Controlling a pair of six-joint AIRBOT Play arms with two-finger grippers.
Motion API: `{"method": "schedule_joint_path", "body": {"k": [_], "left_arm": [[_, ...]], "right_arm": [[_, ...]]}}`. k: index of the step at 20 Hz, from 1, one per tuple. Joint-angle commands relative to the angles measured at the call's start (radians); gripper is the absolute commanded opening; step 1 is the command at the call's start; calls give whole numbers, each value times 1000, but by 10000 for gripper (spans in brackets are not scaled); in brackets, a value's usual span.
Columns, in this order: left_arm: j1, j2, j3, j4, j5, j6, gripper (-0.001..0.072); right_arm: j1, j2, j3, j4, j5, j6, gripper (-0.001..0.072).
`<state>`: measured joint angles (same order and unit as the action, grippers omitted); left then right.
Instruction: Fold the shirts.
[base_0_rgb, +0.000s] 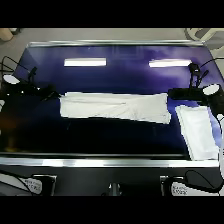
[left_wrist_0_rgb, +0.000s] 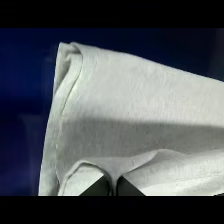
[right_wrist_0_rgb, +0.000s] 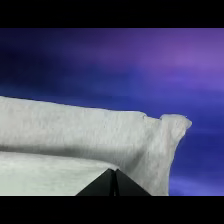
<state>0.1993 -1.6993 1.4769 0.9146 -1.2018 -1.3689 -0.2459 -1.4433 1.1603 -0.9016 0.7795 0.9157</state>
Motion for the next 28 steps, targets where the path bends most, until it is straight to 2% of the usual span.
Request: {"method": "schedule_joint_path", "body": {"k": [1, 4, 5, 6, 7, 8, 10, 14, 22, 23, 24, 25, 26, 27, 28], "left_arm": [[-25, -106, 74, -18, 15, -4, 36], [-36, -153, 74, -21, 14, -40, 46], [-40, -161, 74, -32, 12, -57, 271], [-40, -161, 77, -51, 6, -55, 632], [-36, -159, 94, -50, -8, -52, 720], [-24, -156, 124, -47, -32, -45, 720], [5, -139, 182, -47, -74, -46, 720], [17, -51, 229, -48, -97, -46, 714], [-95, 159, 229, -48, -117, -45, 713], [-114, 167, 229, -48, -117, -45, 713], [-138, 167, 229, -48, -117, -45, 713], [-161, 163, 228, -48, -114, -45, 707], [-190, 155, 224, -48, -102, -45, 626], [-222, 143, 220, -48, -86, -45, 425], [-263, 122, 218, -48, -64, -45, 139]], "right_arm": [[0, -73, 9, 0, -34, -1, 16], [1, -136, 9, 0, 5, -1, 20], [1, -146, 9, 0, 1, -2, 36], [-1, -146, 11, 0, 4, -21, 276], [-6, -143, 20, -4, 32, -54, 599], [-18, -141, 39, -29, 87, -86, 714], [-56, -141, 62, -121, 207, -71, 720], [-87, -196, 61, -137, 330, -63, 720], [-86, -291, 61, 16, 297, -18, 712], [-86, -296, 61, 36, 312, -18, 666], [-86, -297, 61, 55, 330, -19, 476], [-86, -295, 61, 78, 346, -19, 106], [-86, -287, 62, 120, 369, -31, 21], [-86, -267, 63, 171, 382, -78, 20], [-86, -237, 63, 220, 393, -105, 20]]}}
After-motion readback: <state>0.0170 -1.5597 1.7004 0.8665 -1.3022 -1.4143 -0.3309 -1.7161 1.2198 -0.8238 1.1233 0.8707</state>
